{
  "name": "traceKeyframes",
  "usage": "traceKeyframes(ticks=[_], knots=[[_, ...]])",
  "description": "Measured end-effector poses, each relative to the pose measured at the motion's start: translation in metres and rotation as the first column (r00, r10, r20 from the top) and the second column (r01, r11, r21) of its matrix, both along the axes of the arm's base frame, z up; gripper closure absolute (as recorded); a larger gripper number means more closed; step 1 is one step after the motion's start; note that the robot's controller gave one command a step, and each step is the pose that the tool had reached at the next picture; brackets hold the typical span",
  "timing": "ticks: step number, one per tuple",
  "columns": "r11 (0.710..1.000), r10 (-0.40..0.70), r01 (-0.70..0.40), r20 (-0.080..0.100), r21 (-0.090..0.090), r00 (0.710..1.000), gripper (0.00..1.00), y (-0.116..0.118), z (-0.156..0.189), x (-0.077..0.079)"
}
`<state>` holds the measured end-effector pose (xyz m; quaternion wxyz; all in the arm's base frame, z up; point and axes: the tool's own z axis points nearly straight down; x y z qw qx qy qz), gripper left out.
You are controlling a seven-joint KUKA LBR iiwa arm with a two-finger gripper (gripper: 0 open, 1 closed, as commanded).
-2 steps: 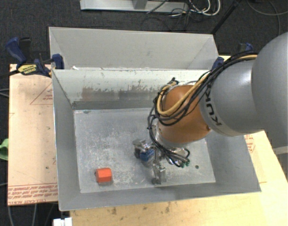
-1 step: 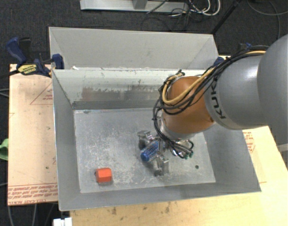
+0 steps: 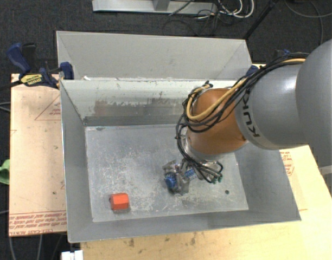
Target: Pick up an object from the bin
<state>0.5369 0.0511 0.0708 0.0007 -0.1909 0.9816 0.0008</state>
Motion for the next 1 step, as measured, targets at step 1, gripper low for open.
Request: traceKeyframes(ticks=[1], knots=[[1.0, 0.025, -0.025, 0.009, 0.001, 1.0, 1.0, 0.0204, 0.1763, 0.003]])
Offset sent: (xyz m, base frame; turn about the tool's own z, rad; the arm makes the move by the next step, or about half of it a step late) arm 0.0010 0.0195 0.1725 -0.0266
